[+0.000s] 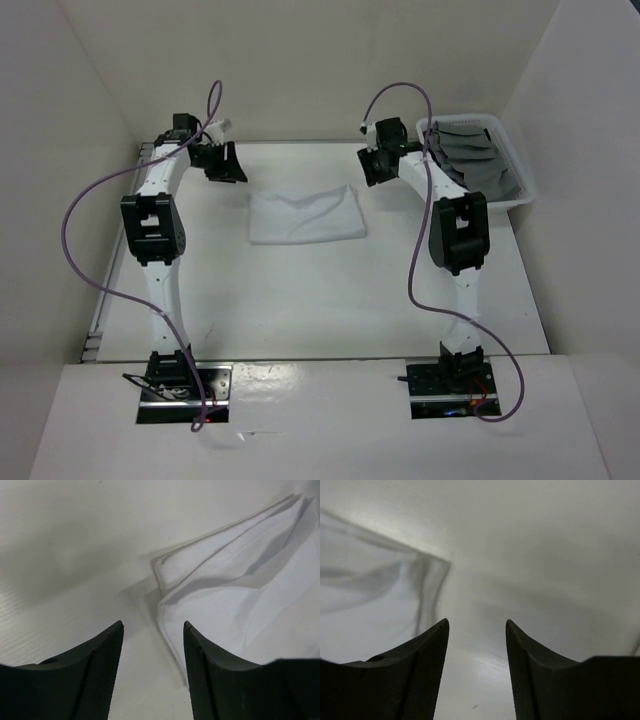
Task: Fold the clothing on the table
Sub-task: Fold the skirt
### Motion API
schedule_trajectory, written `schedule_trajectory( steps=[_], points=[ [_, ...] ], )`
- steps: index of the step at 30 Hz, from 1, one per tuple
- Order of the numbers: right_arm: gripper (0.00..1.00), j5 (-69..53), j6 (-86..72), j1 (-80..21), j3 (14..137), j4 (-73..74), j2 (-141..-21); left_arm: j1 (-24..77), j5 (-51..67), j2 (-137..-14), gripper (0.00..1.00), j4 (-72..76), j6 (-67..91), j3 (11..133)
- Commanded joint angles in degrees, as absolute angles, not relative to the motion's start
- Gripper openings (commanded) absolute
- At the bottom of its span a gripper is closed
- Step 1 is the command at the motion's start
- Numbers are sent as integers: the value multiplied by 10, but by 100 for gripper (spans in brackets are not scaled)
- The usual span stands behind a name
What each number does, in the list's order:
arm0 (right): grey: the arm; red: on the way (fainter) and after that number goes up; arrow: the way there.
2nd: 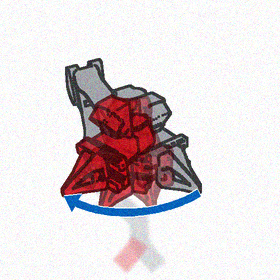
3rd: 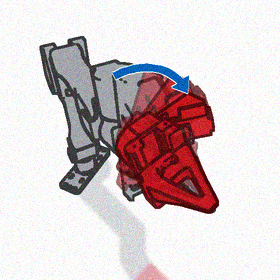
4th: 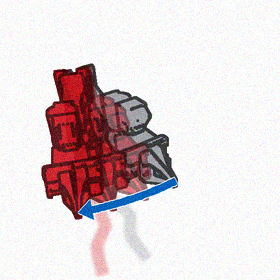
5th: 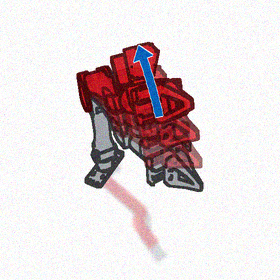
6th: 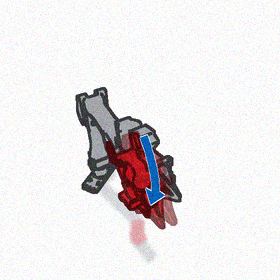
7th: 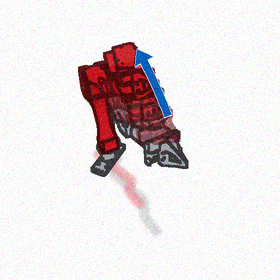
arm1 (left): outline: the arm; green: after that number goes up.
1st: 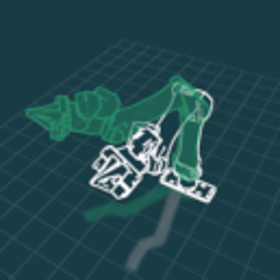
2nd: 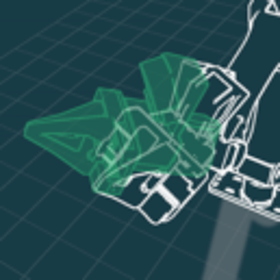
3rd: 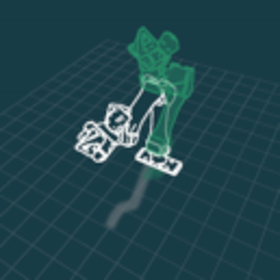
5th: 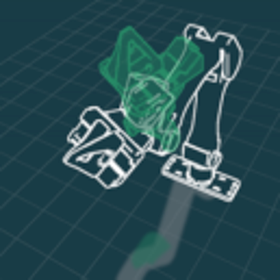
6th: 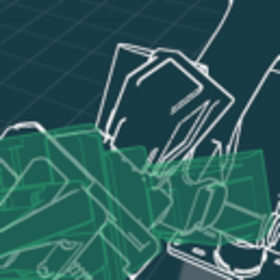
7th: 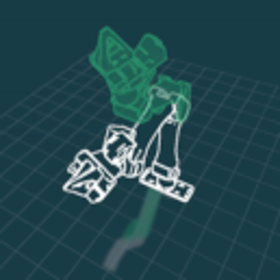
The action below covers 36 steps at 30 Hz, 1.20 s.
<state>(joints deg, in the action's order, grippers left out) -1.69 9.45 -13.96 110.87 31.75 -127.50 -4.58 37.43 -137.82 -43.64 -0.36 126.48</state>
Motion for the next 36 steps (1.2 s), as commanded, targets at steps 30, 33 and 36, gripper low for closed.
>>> schedule_trajectory(
  steps=[30, 33, 36],
  points=[
    [49, 19, 136, -237, 953, 257, -1229, -24, 365, -1192, 60, -439, -74, 1000],
    [46, 13, 136, -237, 948, 257, -1236, -24, 365, -1192, 60, -439, -74, 1000],
    [39, 13, 142, -237, 941, 262, -1242, -24, 365, -1192, 60, -439, -74, 1000]
  ],
)
